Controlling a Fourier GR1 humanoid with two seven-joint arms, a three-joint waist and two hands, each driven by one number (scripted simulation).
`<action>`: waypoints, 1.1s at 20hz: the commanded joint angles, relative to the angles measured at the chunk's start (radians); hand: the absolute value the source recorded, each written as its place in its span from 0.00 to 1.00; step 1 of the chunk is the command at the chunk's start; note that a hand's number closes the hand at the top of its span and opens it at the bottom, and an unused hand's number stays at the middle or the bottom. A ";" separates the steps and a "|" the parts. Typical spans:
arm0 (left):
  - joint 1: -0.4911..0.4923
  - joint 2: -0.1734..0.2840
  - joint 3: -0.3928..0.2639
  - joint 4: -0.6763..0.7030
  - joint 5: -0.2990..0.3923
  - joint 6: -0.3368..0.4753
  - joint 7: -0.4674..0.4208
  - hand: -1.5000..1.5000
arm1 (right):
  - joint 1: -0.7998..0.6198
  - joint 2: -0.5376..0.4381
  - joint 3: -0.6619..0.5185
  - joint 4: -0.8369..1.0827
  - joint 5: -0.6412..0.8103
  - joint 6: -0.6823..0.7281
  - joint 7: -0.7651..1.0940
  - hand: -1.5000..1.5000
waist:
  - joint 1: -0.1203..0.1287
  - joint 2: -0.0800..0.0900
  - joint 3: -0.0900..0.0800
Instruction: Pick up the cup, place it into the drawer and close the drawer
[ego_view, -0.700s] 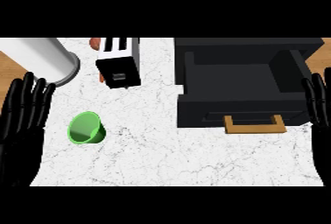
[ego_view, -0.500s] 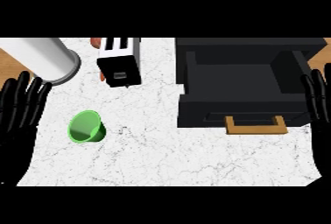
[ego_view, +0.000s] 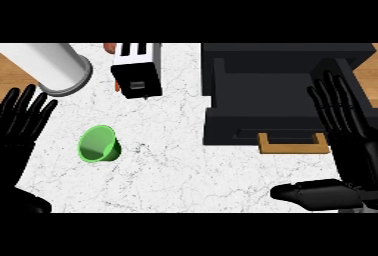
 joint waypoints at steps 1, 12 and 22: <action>-0.054 0.008 0.014 0.136 -0.021 -0.045 -0.030 0.00 | -0.051 -0.007 -0.046 0.081 -0.042 0.036 -0.024 0.00 | -0.002 -0.001 0.001; -0.100 0.028 0.037 0.452 -0.158 -0.103 -0.167 0.00 | -0.103 -0.003 -0.048 0.113 -0.014 0.051 -0.025 0.00 | -0.001 -0.002 0.001; -0.306 0.078 0.065 1.022 -0.367 -0.096 -0.490 0.00 | -0.156 -0.022 -0.080 0.109 -0.022 0.050 0.011 0.00 | -0.012 0.001 0.000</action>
